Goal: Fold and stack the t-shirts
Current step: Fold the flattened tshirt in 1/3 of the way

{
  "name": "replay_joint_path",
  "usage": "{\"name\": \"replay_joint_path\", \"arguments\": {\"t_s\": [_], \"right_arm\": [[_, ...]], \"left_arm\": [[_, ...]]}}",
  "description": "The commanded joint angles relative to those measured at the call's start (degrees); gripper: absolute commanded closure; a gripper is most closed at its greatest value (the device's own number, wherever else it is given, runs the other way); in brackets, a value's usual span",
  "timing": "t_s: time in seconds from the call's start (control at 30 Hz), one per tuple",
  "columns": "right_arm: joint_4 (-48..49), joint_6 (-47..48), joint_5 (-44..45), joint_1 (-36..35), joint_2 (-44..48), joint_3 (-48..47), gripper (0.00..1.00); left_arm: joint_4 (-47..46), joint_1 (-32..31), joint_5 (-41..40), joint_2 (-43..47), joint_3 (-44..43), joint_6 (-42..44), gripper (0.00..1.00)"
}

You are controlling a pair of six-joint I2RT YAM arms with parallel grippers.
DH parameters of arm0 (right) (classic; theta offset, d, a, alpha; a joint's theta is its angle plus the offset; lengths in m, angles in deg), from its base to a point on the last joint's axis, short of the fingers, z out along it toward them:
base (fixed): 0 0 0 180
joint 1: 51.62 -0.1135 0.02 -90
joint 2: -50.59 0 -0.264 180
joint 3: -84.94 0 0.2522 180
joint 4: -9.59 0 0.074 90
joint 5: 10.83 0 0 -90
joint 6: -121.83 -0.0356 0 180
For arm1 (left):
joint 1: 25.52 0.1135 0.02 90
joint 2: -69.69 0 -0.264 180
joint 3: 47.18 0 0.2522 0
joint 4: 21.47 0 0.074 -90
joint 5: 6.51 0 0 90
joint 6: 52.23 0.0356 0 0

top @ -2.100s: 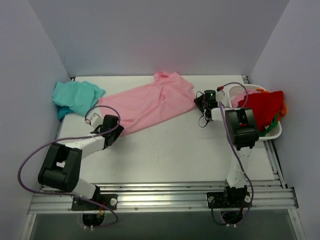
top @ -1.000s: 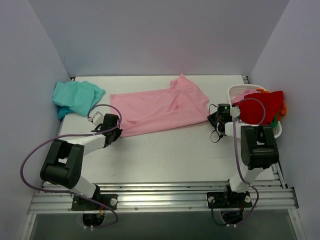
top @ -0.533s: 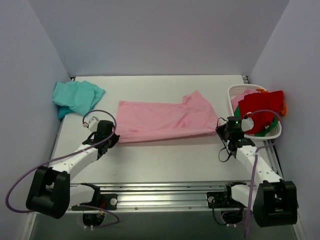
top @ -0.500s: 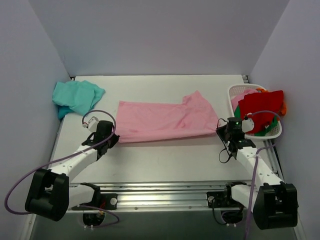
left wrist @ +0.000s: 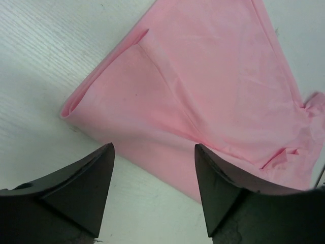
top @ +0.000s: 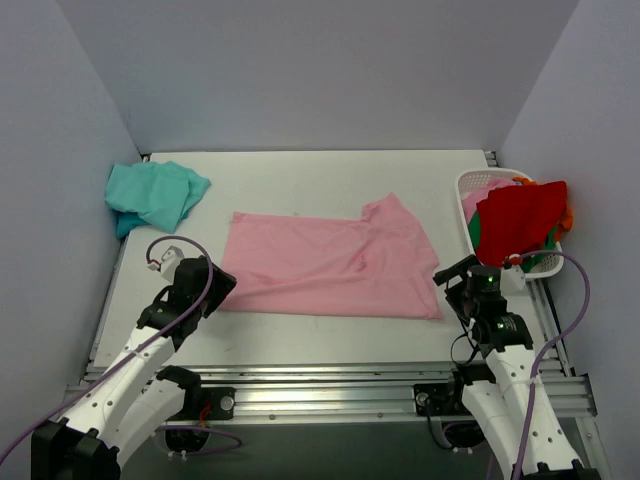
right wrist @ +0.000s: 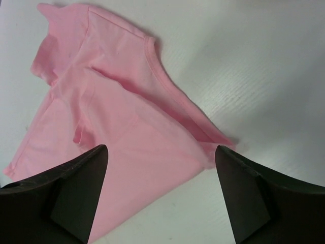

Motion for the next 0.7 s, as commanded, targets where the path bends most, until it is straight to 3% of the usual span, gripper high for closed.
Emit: {"name": "replay_joint_path", "arguments": {"t_s": [0.0,0.2,0.33,0.43,0.53,0.67], "right_arm": [[-11.9,1.1,0.4,0.2,5.8,-3.9,0.18],[-15.3,1.9,-1.6,0.2,11.3,-7.7,0.18],[-1.4,5.1,-4.7,0.2,5.7,-7.6,0.22],[9.0,9.2,-8.3,0.3,-6.4,-11.1,0.22],[17.4,12.4,-12.5,0.3,-25.5,-16.0,0.21],[24.2,12.9,-12.7,0.3,-41.4,-27.6,0.22]], "left_arm": [[6.8,-0.4,1.5,3.9,-0.3,0.4,0.25],[11.4,-0.4,2.3,9.7,-3.9,1.7,0.19],[4.3,-0.2,0.9,7.7,-6.0,6.7,0.11],[-4.3,0.3,0.1,-2.0,-9.7,11.0,0.09],[-11.1,1.9,-0.2,-12.2,-14.2,16.0,0.09],[-19.0,6.8,6.4,-25.1,-20.5,21.7,0.09]]}}
